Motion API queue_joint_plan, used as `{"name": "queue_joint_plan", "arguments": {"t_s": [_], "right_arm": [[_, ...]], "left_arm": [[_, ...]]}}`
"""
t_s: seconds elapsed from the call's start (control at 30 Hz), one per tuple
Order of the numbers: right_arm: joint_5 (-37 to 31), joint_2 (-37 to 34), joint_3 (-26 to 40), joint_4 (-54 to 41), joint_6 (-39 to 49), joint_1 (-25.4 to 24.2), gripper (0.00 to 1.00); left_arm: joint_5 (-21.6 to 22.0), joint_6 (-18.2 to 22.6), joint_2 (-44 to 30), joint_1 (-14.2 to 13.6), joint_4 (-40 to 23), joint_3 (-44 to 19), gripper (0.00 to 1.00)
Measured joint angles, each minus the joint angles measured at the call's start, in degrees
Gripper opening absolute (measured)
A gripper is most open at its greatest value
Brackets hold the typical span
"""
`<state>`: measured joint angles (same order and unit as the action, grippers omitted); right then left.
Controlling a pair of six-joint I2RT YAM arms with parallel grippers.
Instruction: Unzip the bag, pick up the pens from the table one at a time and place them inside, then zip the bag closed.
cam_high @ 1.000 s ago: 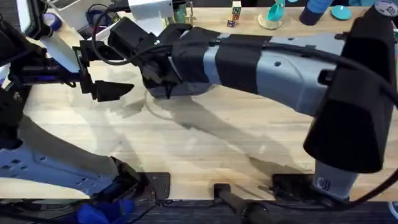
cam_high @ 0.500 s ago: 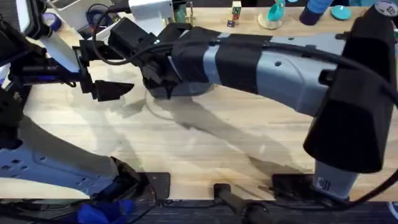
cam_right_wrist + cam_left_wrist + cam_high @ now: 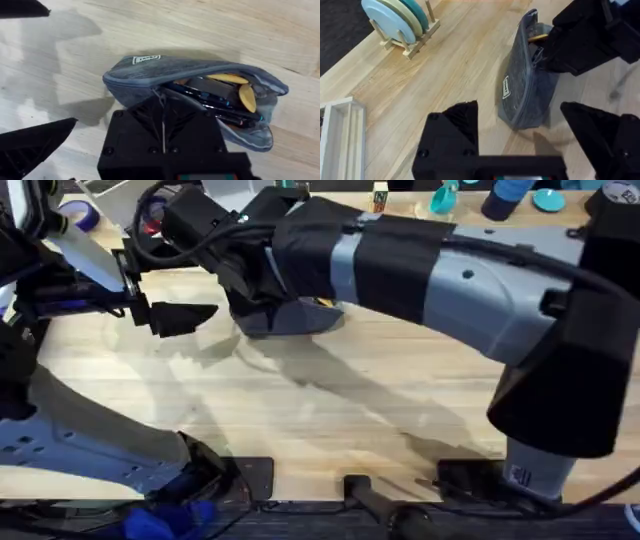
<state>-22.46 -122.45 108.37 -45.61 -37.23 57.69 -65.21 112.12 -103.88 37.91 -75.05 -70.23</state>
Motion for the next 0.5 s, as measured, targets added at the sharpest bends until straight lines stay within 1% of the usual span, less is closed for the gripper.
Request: {"name": "queue_joint_plan", "arguments": {"t_s": [0.4, 0.5], "right_arm": [[0.00, -0.07, 0.75, -0.79, 0.00, 0.00, 0.031], [0.00, -0.07, 0.77, -0.80, 0.00, 0.00, 0.031]], "left_arm": [[-0.17, -0.66, 0.00, -0.12, 0.18, 0.00, 0.997], [-0.17, -0.72, 0.00, -0.85, 0.85, 0.01, 0.956]]}}
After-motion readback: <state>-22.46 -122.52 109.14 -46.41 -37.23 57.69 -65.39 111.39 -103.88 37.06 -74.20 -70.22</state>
